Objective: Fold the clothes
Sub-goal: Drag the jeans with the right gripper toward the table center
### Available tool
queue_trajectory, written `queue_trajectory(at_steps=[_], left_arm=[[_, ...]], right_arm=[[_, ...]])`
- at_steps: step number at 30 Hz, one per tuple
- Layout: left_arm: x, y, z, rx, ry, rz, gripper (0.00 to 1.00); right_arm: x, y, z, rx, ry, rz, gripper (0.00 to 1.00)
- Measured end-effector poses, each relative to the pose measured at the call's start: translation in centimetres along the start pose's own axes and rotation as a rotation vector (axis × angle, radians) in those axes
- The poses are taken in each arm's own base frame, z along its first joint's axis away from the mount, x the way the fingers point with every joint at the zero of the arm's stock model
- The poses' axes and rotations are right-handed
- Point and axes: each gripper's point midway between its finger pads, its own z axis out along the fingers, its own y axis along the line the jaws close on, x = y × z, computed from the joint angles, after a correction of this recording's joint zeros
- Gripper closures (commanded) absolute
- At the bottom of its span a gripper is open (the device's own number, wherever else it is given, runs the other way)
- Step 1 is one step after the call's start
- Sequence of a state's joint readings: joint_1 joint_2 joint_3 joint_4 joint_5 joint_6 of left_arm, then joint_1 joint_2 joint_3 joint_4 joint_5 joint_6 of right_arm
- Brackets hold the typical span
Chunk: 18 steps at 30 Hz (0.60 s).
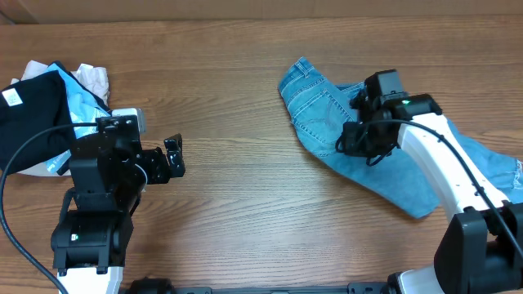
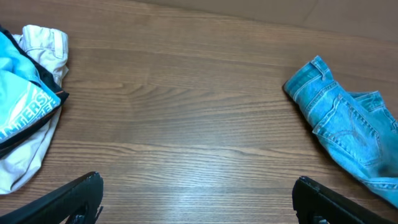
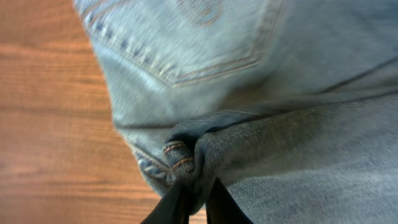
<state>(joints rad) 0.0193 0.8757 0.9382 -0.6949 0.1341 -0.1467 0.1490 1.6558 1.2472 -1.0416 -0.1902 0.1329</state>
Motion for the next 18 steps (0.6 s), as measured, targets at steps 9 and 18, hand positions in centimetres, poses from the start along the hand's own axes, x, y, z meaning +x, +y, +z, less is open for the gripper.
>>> queue_trajectory(at_steps=[9, 18], left_arm=[[0.0, 0.1, 0.0, -0.003, -0.001, 0.0, 0.0], [0.0, 0.1, 0.0, -0.003, -0.001, 0.0, 0.0]], right_arm=[[-4.8, -0.4, -6.3, 0.059, -0.211, 0.013, 0.26], [-10.4, -1.3, -9.8, 0.048, -0.464, -0.017, 0.14]])
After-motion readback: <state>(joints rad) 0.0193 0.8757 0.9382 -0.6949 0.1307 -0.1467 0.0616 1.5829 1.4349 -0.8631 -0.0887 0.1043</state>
